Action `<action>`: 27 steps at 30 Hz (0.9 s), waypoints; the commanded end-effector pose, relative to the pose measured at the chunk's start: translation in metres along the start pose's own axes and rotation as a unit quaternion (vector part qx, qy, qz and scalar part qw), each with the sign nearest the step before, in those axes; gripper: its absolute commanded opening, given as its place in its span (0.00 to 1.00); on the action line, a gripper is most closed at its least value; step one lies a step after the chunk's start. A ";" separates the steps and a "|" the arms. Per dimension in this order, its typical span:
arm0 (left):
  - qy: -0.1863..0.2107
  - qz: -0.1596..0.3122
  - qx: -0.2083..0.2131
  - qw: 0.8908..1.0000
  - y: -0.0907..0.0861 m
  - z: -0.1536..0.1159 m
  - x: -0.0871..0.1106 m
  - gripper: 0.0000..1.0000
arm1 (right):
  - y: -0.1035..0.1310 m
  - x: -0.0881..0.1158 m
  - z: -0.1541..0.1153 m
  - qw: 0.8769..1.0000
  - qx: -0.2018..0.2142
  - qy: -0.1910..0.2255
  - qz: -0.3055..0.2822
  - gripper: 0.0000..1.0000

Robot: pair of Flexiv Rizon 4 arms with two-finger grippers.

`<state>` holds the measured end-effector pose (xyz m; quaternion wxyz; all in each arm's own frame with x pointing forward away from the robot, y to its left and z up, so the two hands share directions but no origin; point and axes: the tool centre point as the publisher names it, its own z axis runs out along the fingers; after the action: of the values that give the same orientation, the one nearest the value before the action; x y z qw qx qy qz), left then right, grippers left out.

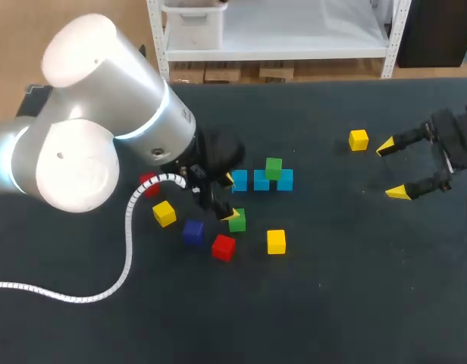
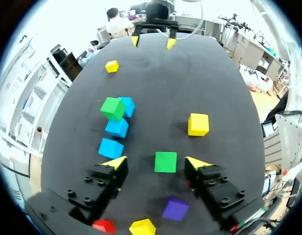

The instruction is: Place the blue cubes, place green cubes on the blue cubes, place the yellow cubes on the green cubes, then place the red cubes on the yellow cubes, and place purple cube on the red cubes.

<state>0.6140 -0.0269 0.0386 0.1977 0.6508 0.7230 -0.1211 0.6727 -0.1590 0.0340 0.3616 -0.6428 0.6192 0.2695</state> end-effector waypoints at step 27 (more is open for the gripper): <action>0.007 0.005 0.027 1.000 -0.009 0.019 0.002 0.76 | -0.001 0.001 0.000 1.000 0.000 -0.002 -0.001 1.00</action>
<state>0.6044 -0.0324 0.0224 0.1780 0.6589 0.7183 -0.1350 0.6729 -0.1590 0.0339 0.3617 -0.6428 0.6191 0.2696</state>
